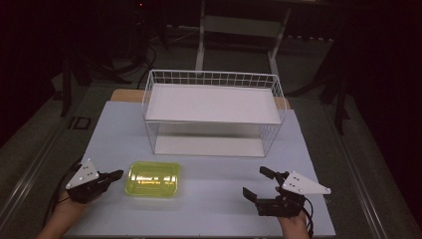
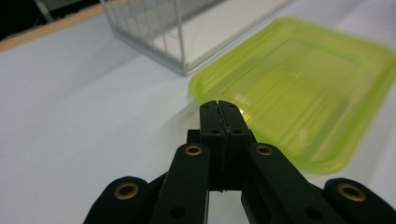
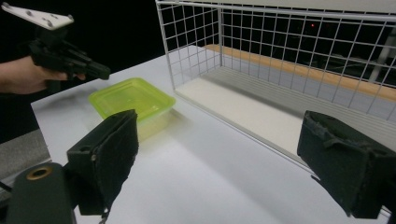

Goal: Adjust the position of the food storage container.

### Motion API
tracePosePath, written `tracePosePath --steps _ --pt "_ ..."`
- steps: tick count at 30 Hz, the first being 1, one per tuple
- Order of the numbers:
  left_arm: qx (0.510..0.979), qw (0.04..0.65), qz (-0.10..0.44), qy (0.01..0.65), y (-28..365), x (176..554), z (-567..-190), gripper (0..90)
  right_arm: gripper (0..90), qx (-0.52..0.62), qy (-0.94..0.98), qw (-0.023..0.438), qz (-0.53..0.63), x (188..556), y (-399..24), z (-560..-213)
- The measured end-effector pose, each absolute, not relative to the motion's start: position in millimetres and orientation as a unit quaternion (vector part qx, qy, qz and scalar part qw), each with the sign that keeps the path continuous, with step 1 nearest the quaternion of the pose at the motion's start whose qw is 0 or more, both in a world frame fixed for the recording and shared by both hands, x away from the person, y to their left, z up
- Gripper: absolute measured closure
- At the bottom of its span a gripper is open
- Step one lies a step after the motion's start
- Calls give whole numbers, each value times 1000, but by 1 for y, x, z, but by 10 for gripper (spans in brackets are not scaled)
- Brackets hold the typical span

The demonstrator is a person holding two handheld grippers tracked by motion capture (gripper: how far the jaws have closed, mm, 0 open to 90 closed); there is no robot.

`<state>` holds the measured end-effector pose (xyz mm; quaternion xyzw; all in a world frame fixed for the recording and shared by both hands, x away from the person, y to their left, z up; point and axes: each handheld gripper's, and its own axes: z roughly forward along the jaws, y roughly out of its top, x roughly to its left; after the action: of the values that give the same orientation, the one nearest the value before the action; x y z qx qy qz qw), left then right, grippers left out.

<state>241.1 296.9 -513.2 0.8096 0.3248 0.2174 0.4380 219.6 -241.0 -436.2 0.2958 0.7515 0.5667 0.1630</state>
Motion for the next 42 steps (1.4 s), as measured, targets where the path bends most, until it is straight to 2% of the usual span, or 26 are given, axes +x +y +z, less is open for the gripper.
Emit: tracePosePath --steps 4,11,28,39,42 --pt "816 436 198 324 293 246 -522 900 125 298 751 156 569 221 -242 -437" --pt "816 439 196 321 286 247 -523 900 125 292 755 154 567 221 -239 -437" --pt "836 456 141 270 220 262 -524 900 125 290 755 153 567 221 -240 -438" --pt "842 464 124 247 178 274 -526 900 125 290 756 155 566 222 -240 -438" --pt "846 458 134 237 173 273 -522 900 125 290 755 153 567 222 -241 -438"
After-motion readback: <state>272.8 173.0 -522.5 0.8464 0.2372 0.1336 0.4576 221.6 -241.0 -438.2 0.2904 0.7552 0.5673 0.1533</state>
